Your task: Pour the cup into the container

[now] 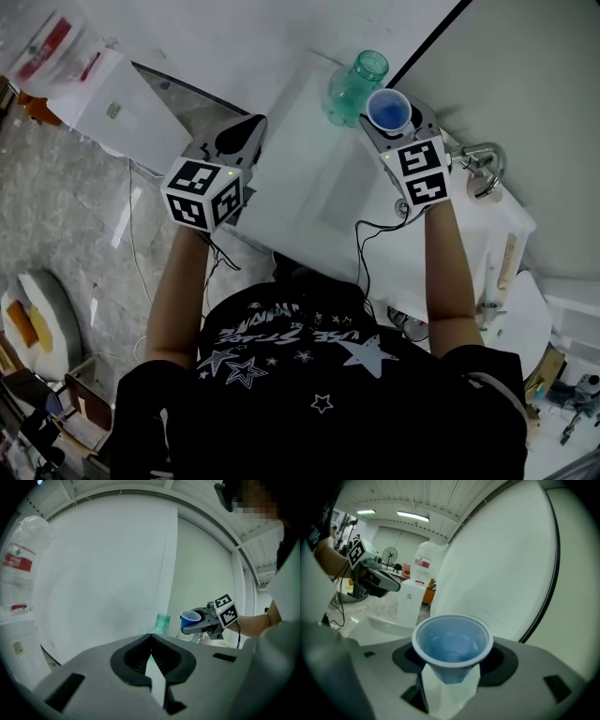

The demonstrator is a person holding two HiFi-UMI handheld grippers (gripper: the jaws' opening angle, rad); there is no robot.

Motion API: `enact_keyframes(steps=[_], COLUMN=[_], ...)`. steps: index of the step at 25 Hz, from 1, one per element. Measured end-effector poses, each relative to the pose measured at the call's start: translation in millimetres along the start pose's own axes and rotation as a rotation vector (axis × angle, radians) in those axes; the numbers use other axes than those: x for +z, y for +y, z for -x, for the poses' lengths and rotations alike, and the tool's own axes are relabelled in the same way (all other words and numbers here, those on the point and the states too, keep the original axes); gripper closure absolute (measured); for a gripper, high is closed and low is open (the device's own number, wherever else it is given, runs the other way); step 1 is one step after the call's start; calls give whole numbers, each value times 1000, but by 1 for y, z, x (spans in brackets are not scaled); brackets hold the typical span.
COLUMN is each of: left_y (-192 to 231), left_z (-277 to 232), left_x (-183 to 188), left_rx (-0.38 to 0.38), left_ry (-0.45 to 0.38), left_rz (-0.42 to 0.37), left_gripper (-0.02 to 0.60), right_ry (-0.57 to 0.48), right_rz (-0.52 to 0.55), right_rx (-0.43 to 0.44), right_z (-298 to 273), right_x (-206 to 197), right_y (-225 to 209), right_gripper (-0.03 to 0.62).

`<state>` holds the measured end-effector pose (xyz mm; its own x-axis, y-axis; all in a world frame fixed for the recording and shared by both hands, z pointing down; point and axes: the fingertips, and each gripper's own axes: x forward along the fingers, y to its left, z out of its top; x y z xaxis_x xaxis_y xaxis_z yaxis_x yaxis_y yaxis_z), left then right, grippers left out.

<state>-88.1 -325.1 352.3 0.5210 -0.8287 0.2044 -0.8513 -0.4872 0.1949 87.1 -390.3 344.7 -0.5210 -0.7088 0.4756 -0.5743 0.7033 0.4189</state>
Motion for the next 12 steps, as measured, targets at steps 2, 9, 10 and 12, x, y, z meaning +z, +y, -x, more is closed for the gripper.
enact_keyframes(steps=[2,9,10,12], left_y=[-1,5,5,7], left_z=[4,17,18,22], left_x=[-9,-40,-45,-55], left_rx=[10,37,41,52], left_ry=[11,55,62,77], left_rz=[3,12,18,31], left_gripper=[572,572,572,572], right_ry=[-46,-74,-81,-98], right_rz=[-29,-133,-137,-151], right_rx=[52,191,202,226], right_z=[-3,-31,-35,-43], right_x=[-5,-33,-35,-38], right_y=[19,81,88,101], right_gripper=[299,296,296,295])
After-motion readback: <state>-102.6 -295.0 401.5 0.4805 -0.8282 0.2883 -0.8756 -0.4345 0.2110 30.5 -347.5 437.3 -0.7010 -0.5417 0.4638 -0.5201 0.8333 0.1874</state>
